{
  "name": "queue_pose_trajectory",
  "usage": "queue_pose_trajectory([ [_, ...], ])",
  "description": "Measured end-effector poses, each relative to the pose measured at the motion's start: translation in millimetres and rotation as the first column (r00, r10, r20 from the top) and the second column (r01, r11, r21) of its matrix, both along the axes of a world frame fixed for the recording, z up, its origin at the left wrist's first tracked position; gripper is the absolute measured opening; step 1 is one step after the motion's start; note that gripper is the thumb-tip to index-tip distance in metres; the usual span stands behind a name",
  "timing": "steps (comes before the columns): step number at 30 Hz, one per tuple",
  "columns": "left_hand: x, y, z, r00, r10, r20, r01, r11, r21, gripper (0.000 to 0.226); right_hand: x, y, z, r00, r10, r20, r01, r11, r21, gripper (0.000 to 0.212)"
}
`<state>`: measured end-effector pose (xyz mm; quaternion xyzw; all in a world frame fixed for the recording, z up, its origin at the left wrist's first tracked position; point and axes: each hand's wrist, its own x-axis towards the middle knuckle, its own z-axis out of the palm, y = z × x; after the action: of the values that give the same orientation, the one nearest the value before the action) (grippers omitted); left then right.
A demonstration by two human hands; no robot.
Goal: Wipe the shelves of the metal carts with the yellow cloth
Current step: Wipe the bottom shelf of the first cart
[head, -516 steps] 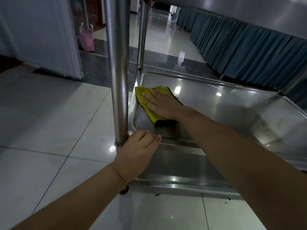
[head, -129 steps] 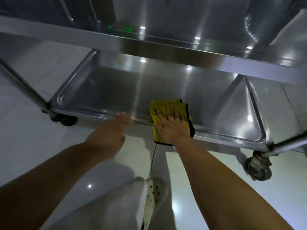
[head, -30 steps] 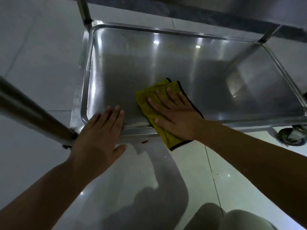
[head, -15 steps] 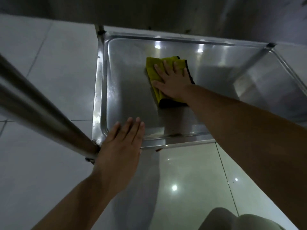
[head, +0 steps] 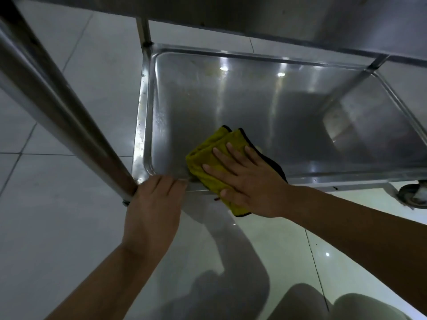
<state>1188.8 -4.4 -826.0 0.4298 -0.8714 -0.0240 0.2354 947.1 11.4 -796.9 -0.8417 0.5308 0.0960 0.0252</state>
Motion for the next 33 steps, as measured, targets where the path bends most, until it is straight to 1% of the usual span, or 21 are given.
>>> queue_pose_trajectory([
  [3,1.6,5.6,-6.4,0.996,0.026,-0.082,-0.025,1.000,0.007,0.034,-1.4,-14.8,3.1,1.000,-0.010,0.022,0.010,0.999,0.037,0.062],
  [6,2.9,-0.1,-7.4,0.994,0.030,-0.105,-0.028,0.999,0.019,0.037,2.7,-62.0,1.3,0.997,-0.069,0.029,0.067,0.995,0.073,0.063],
  [8,4.1,-3.3,-4.8,0.995,0.031,-0.098,-0.029,0.999,0.025,0.040,5.7,-98.7,-1.7,0.997,-0.079,-0.001,0.079,0.996,0.035,0.069],
  [10,6.0,-6.4,-2.8,0.994,0.011,-0.105,-0.009,1.000,0.017,0.038,8.2,-132.8,-1.3,0.996,-0.089,-0.011,0.089,0.996,-0.002,0.072],
  [12,6.7,-8.1,-1.9,0.993,-0.003,-0.119,0.006,1.000,0.026,0.037,12.7,-162.9,-1.4,0.988,-0.152,-0.004,0.152,0.988,-0.002,0.068],
  [16,7.7,-8.9,-0.8,0.990,0.010,-0.138,-0.001,0.998,0.062,0.040,36.2,-207.0,0.3,0.926,-0.376,0.022,0.375,0.925,0.059,0.064],
  [18,8.4,-10.2,-1.9,0.989,0.014,-0.145,-0.007,0.999,0.046,0.041,45.1,-214.3,1.0,0.909,-0.415,0.031,0.411,0.908,0.087,0.062],
  [20,8.9,-9.9,-2.6,0.988,0.015,-0.153,-0.014,1.000,0.010,0.040,48.0,-209.0,2.5,0.925,-0.379,0.040,0.375,0.923,0.083,0.059],
  [22,8.2,-10.5,-2.6,0.985,0.023,-0.170,-0.026,1.000,-0.011,0.040,48.5,-195.1,2.8,0.952,-0.301,0.047,0.298,0.952,0.073,0.057],
  [28,8.6,-7.5,-3.4,0.990,0.028,-0.137,-0.031,0.999,-0.018,0.039,47.4,-109.8,-2.3,0.999,-0.048,0.026,0.047,0.997,0.060,0.055],
  [30,10.5,-6.2,-2.0,0.994,0.016,-0.111,-0.020,0.999,-0.040,0.036,43.0,-78.0,-0.4,0.998,0.033,0.045,-0.037,0.994,0.100,0.057],
  [33,19.0,-0.1,-2.1,0.995,0.015,-0.094,-0.022,0.997,-0.070,0.030,40.2,-42.3,4.2,0.993,0.063,0.097,-0.079,0.983,0.165,0.059],
])
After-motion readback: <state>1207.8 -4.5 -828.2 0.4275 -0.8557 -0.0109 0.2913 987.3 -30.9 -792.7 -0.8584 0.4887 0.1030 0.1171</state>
